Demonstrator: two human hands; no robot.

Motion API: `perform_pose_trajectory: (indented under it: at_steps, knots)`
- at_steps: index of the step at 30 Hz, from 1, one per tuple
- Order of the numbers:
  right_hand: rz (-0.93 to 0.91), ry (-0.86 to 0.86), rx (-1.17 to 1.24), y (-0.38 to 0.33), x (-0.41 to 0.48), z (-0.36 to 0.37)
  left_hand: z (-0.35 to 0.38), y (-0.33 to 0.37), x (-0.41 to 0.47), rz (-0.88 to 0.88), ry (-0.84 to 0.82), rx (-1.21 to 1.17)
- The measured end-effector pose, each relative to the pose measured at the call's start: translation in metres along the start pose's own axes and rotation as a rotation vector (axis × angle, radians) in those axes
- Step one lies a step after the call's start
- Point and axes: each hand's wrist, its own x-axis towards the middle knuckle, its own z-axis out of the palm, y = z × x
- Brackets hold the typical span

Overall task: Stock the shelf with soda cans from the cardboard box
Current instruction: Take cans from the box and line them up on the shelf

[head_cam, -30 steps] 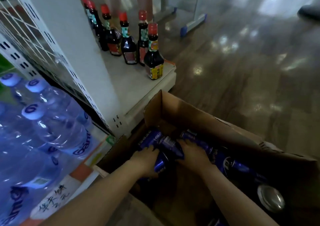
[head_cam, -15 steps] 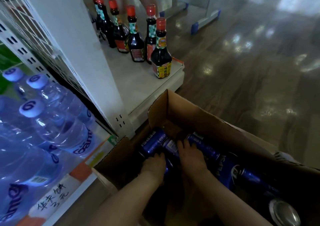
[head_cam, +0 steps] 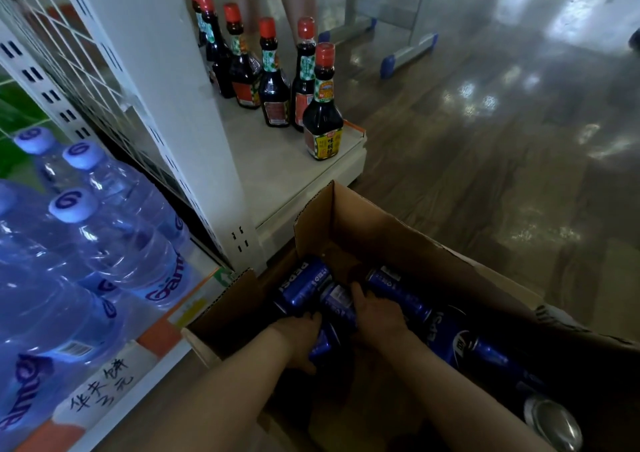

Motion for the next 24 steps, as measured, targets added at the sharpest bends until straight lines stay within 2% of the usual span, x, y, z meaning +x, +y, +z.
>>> perform_pose_trajectory:
  at_steps: [4,11,17,24]
  knots:
    - [0.020,-0.024,0.245,0.014,-0.007,0.003,-0.006,0.000,-0.006,0.067,-0.007,-0.016]
    - [0.004,0.067,0.386,0.045,-0.040,-0.005,-0.033,0.006,-0.022,0.198,0.043,-0.026]
    - [-0.056,0.182,0.337,0.060,-0.075,-0.071,-0.088,0.002,-0.065,0.264,0.219,0.001]
    - [-0.159,0.322,0.224,0.039,-0.134,-0.173,-0.166,-0.004,-0.171,0.325,0.404,0.029]
